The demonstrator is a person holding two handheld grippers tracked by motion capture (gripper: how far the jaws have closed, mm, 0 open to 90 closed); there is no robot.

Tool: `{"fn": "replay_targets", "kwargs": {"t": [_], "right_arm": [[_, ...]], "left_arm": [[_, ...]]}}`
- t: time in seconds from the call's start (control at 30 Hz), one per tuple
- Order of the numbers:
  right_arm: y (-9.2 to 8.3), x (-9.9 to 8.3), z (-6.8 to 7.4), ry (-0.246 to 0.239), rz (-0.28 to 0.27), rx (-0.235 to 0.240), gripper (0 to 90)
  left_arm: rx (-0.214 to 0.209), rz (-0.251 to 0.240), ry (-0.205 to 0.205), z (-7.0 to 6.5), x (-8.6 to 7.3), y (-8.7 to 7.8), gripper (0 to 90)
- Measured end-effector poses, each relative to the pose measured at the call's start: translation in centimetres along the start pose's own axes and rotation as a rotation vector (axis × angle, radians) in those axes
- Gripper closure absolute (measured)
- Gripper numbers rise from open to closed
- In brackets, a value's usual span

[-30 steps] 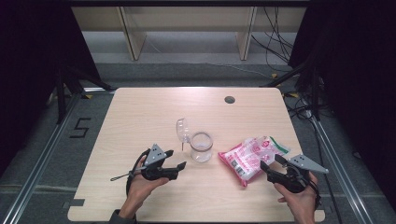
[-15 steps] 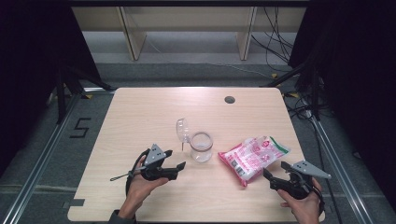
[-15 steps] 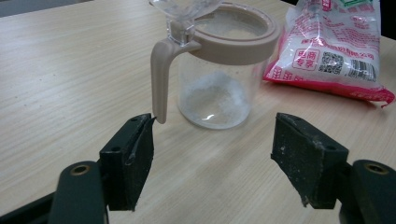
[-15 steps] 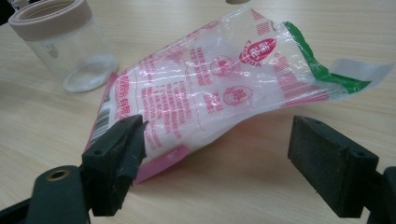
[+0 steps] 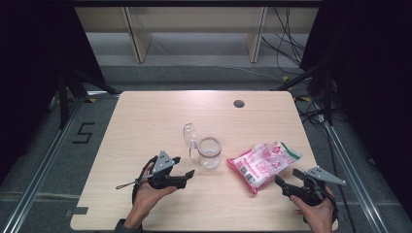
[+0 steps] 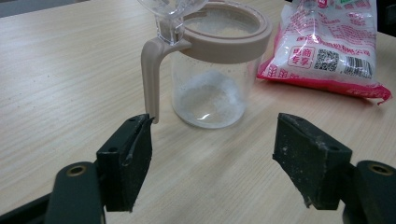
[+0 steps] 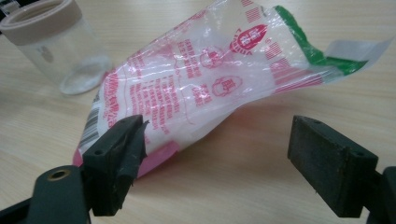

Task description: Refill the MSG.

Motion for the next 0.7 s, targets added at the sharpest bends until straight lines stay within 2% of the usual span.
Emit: {"fn": "replay_targets", "kwargs": {"t": [0.03, 0.07, 0.13, 0.17, 0.2, 0.27, 0.33, 0.37, 0.4, 0.43, 0.47, 0.57, 0.63, 0.67, 0.7], "right_arm": [[0.1, -0.1, 0.0, 0.030, -0.008, 0.002, 20.1], [0.4, -0.2, 0.2, 0.068, -0.051, 0.030, 19.7], [0.5, -0.1, -0.3, 0.022, -0.032, 0.014, 19.6], [0.5, 0.0, -0.1, 0.058, -0.019, 0.021, 19.6], [0.8, 0.0, -0.3, 0.043, -0.032, 0.045, 19.8], [1.0, 0.0, 0.0, 0.089, -0.014, 0.037, 20.4], [1.5, 0.0, -0.5, 0.056, -0.054, 0.063, 21.7], [1.5, 0.0, -0.5, 0.056, -0.054, 0.063, 21.7], [1.6, 0.1, -0.4, 0.086, -0.046, 0.055, 22.6], [1.9, 0.1, -0.6, 0.076, -0.053, 0.074, 23.0], [2.5, 0.3, -0.7, 0.080, -0.054, 0.057, 24.2], [2.7, 0.5, -0.7, 0.067, -0.052, 0.054, 25.3], [3.1, 0.7, -0.8, 0.075, -0.028, 0.028, 25.0], [3.5, 0.7, -0.9, 0.075, -0.035, 0.047, 25.1], [3.4, 0.7, -0.5, 0.125, -0.012, 0.040, 25.1]], "left_arm": [[-0.008, -0.001, 0.001, -0.1, 0.0, 0.0, 27.5], [-0.015, -0.002, 0.001, -0.1, 0.0, 0.1, 27.1], [-0.021, 0.002, -0.006, -0.3, 0.0, 0.1, 26.8], [-0.020, -0.001, 0.010, -0.2, 0.0, 0.1, 26.8], [-0.017, 0.010, 0.005, -0.3, -0.1, 0.2, 26.8], [-0.017, 0.013, 0.004, -0.4, -0.1, 0.2, 26.8], [-0.016, 0.012, 0.003, -0.4, -0.1, 0.2, 26.8], [-0.021, 0.009, -0.002, -0.4, -0.1, 0.2, 26.8], [-0.026, 0.002, 0.017, -0.3, 0.0, 0.2, 26.8], [-0.021, 0.004, -0.004, -0.4, 0.0, 0.1, 26.8], [-0.019, 0.004, -0.010, -0.3, 0.0, 0.2, 26.4], [-0.017, 0.008, -0.015, -0.3, -0.1, 0.2, 26.3], [-0.013, 0.012, -0.010, -0.3, 0.0, 0.2, 26.3], [-0.017, 0.009, 0.001, -0.3, 0.0, 0.2, 26.3], [-0.020, 0.007, 0.018, -0.2, 0.0, 0.2, 26.3]]}}
Point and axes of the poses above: each handheld gripper's, and its own axes: y roughly forward along the jaws, x roughly out of its top, z roughly to its left, the point moved 1 cm from there along y, roughly forward along the jaws, and after that the axes turned 13 degrees about x, right-handed, at the moved point
